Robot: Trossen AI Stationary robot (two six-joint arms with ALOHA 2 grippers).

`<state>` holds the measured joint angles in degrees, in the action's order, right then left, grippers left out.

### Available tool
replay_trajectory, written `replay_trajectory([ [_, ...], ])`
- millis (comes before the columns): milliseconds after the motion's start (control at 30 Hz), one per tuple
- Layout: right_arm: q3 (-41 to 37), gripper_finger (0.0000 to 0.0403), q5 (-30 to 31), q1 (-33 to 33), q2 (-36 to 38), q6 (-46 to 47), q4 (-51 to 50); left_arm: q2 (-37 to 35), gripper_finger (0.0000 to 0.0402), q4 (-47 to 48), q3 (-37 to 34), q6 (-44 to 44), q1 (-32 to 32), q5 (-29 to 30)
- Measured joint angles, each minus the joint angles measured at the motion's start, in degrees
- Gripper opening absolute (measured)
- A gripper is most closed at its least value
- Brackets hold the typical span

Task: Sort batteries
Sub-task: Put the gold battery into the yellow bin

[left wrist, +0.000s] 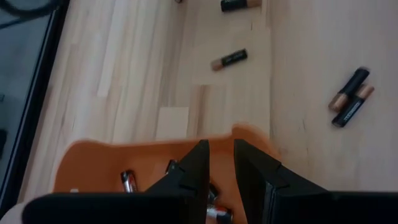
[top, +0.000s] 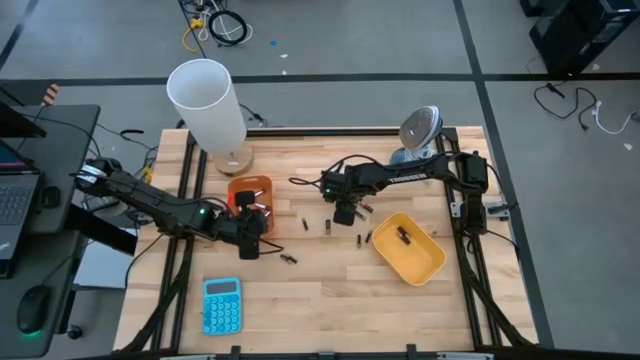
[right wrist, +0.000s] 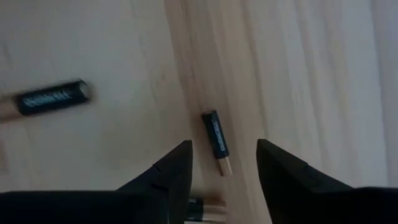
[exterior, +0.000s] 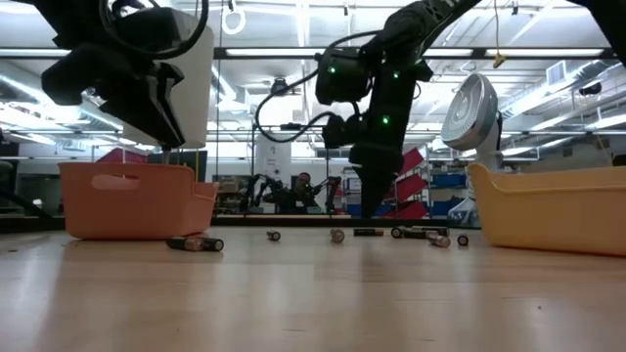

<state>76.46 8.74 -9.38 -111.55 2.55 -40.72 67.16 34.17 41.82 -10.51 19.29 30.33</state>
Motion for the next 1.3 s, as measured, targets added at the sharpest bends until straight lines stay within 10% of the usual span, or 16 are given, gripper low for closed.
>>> replay_trajectory([
  [800,-8.54,0.0160,0.66,-0.24,0.35,-2.10,11.35,0.00,0.0076,1.10,-0.04,-1.80,0.00,0.08],
  [1300,-8.63,0.0012,-2.63,-0.37,0.28,-1.81,11.63,0.00,0.0076,0.92,-0.04,-2.18,-0.02,1.61],
])
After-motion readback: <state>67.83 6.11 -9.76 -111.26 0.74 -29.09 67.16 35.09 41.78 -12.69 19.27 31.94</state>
